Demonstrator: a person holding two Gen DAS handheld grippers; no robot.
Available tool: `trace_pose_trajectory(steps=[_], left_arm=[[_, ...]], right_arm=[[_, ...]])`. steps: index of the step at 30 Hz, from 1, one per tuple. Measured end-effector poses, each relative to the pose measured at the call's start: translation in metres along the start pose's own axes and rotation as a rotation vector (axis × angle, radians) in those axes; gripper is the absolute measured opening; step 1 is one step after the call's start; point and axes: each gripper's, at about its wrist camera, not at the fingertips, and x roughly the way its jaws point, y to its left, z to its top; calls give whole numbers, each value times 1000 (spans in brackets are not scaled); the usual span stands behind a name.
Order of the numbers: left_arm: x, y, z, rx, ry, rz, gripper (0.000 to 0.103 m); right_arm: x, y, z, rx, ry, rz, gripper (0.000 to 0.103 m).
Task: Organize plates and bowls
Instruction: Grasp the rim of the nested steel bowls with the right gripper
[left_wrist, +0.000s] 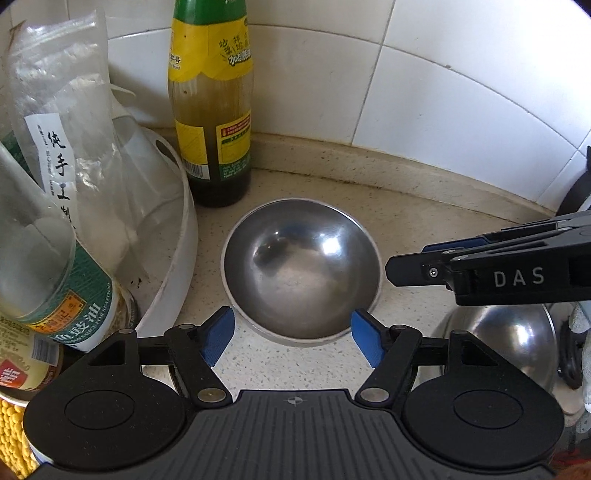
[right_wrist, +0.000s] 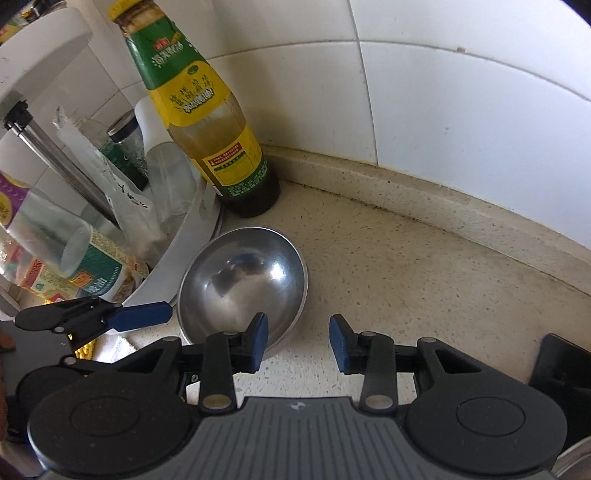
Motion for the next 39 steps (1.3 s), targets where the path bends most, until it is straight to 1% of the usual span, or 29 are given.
trace_pose_trajectory(steps=[10, 15, 18, 19, 20, 21, 23, 24, 29, 31, 39], left_arm=[[18, 5, 5, -11, 14, 5, 77], [29, 6, 7, -2, 18, 16, 77], [35, 5, 7, 5, 27, 25, 75], [37, 6, 7, 8, 32, 27, 74], [40, 6, 7, 10, 34, 30, 73], [42, 5, 7, 14, 33, 34, 71], [45, 5, 7, 25, 30, 34, 70], [46, 5, 7, 29, 30, 33, 68], [48, 4, 6, 49, 24, 43, 65], [47, 4, 4, 48, 23, 38, 61], [32, -2, 7, 68, -16, 29, 62]], right_arm=[[25, -1, 3, 6, 40, 11, 43], [37, 1, 2, -26, 60, 0, 43], [44, 1, 1, -33, 78, -2, 43], [46, 0, 0, -35, 79, 1, 42], [47, 0, 0, -36, 79, 4, 39], [48, 0, 0, -37, 83, 13, 34], [50, 1, 0, -40, 90, 21, 33], [50, 2, 0, -44, 89, 17, 33], [47, 0, -1, -40, 86, 19, 33], [43, -1, -2, -39, 80, 21, 33], [17, 2, 1, -37, 32, 19, 33]])
